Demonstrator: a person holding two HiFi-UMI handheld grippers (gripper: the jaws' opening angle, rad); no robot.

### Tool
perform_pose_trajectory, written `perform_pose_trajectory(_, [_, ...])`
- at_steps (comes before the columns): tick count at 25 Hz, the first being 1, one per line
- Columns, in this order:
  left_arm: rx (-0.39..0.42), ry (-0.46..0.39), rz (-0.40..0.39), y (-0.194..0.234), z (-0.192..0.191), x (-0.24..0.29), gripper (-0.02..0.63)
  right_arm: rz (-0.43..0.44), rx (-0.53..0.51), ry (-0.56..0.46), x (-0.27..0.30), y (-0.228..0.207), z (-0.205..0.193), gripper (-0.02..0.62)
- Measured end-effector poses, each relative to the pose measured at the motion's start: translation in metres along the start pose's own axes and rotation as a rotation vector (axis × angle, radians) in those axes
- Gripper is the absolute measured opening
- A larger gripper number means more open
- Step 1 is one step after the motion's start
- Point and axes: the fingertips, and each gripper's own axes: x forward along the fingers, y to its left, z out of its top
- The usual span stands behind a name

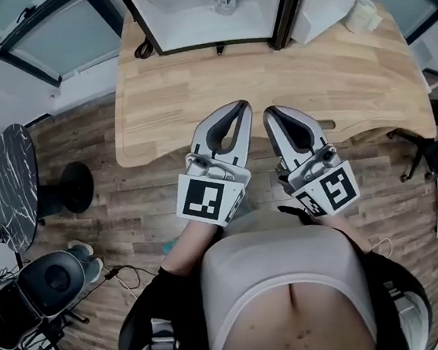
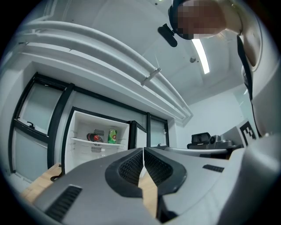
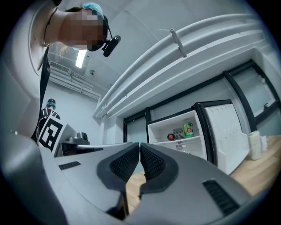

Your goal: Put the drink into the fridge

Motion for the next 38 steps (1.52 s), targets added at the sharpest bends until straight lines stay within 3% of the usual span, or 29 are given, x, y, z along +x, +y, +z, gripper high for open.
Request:
perform_pose_trajectory(10, [-0.010,0.004,0.031,-0.097,-0.003,-0.059,0.012,0.054,-0.013,0.016,-0.101,0.047,0.013,0.031])
perform_pose_trajectory(17, [-0.013,0.026,0.063,-0.139,-0.005,-0.090,0.012,0.067,-0.008,0.021,-0.146,0.064,0.021,0.031])
perform_pose_trajectory(24, [0.003,0.053,0.064,-0.156,-0.004,-0.107,0.012,0.075,-0.001,0.009,-0.164,0.076,0.029,0.031])
perform_pose_trajectory(38, [0.016,0.021,0.058,-0.172,0.012,-0.157,0.012,0.104,-0.013,-0.014,-0.185,0.131,0.037,0.031])
